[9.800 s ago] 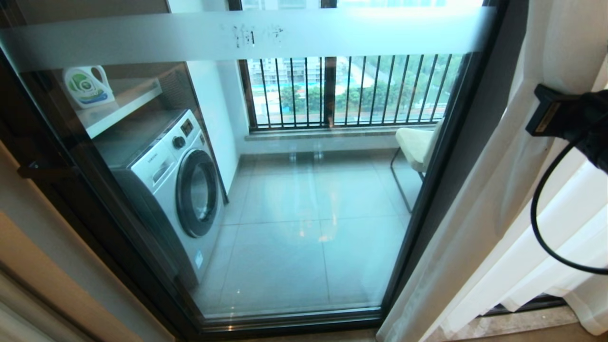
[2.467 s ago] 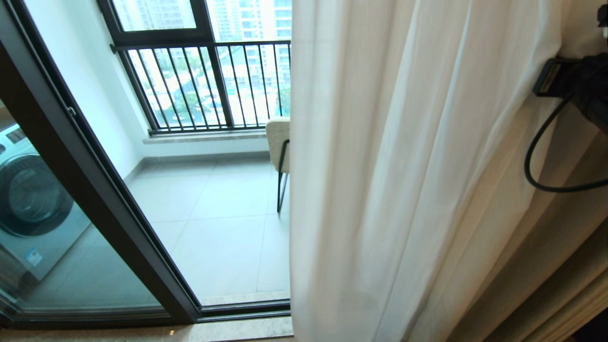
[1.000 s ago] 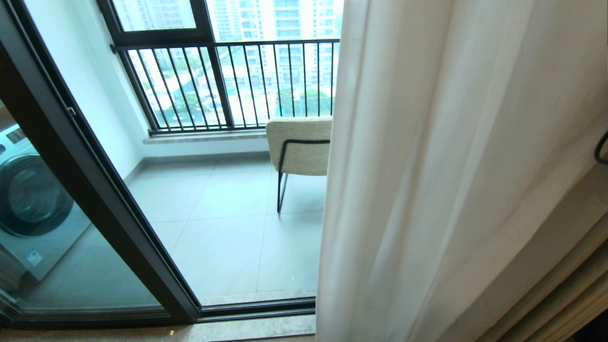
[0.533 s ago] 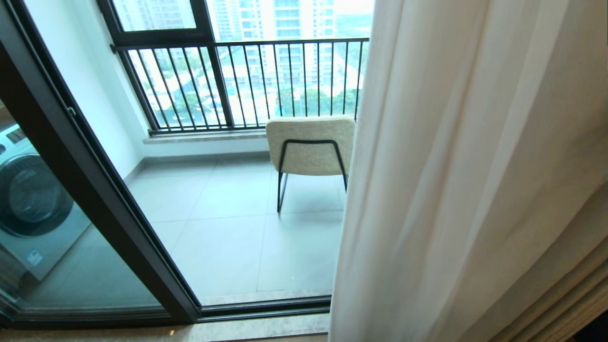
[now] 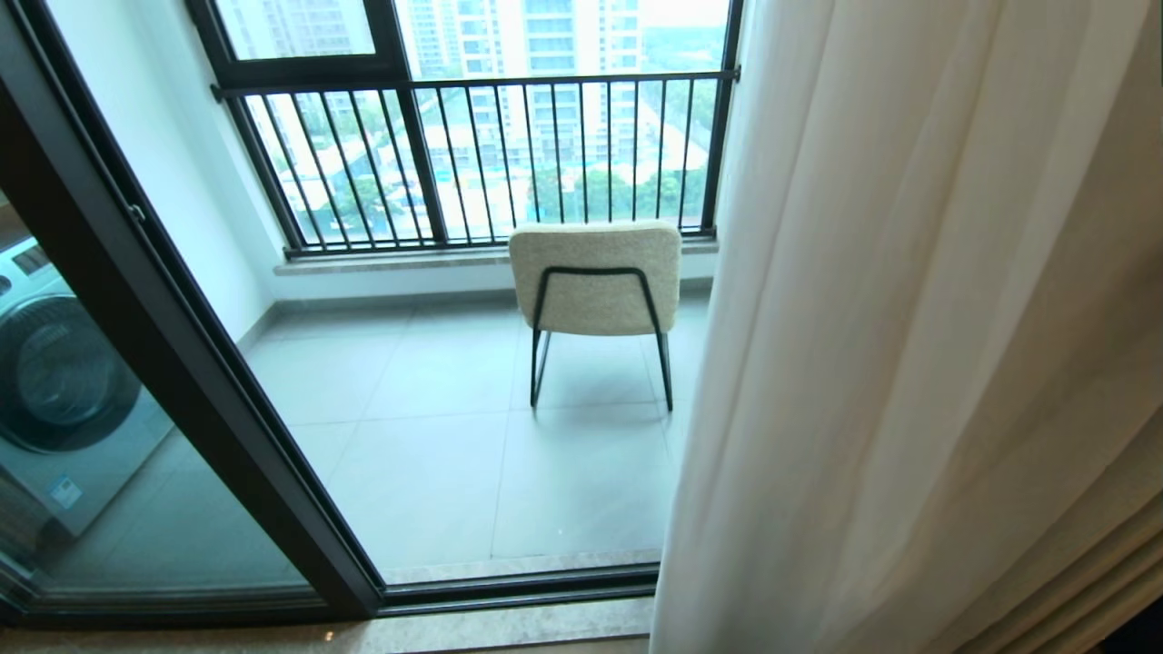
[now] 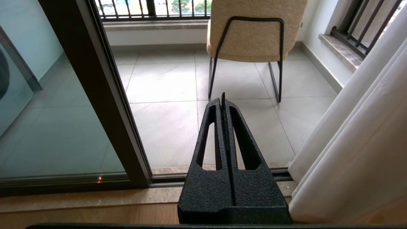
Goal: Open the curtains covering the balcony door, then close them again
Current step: Pull the inner curtains open on both sides
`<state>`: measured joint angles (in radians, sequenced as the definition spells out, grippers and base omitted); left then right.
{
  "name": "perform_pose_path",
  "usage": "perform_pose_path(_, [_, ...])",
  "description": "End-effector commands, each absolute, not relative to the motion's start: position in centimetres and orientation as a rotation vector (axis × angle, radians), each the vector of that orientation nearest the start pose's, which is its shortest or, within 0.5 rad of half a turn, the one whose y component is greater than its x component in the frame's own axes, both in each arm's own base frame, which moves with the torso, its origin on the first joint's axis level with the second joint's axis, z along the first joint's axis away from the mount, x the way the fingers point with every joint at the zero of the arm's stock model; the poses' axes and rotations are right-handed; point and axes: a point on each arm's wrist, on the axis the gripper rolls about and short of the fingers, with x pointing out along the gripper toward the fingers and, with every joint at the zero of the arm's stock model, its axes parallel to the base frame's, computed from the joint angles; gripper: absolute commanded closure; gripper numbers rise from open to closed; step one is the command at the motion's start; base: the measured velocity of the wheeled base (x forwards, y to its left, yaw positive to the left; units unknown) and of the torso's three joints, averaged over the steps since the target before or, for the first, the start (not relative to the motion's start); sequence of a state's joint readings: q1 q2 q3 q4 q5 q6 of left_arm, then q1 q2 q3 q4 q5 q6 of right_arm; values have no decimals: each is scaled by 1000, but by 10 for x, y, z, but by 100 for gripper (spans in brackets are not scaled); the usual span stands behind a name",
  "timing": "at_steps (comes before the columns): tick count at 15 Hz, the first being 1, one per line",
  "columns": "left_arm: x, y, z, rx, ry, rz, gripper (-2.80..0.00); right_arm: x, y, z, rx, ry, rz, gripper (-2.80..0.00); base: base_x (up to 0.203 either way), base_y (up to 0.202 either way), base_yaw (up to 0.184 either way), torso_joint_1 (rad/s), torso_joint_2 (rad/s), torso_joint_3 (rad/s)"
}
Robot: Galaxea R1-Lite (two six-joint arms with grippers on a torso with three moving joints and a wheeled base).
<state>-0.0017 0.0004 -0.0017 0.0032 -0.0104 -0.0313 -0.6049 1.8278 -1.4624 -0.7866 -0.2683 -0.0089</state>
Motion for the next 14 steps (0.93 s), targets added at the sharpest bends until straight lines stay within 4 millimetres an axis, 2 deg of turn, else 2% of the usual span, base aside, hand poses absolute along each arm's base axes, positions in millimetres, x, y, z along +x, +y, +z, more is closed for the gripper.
perform_pose_path(1, [-23,0,76,-32,2,-12,0,293,-226,335,-88,-421,-899,0,0,0,0,0,0,0])
perform_pose_path(14, [-23,0,76,-32,2,-12,0,290,-285,319,-118,-431,-1018,0,0,0,0,0,0,0])
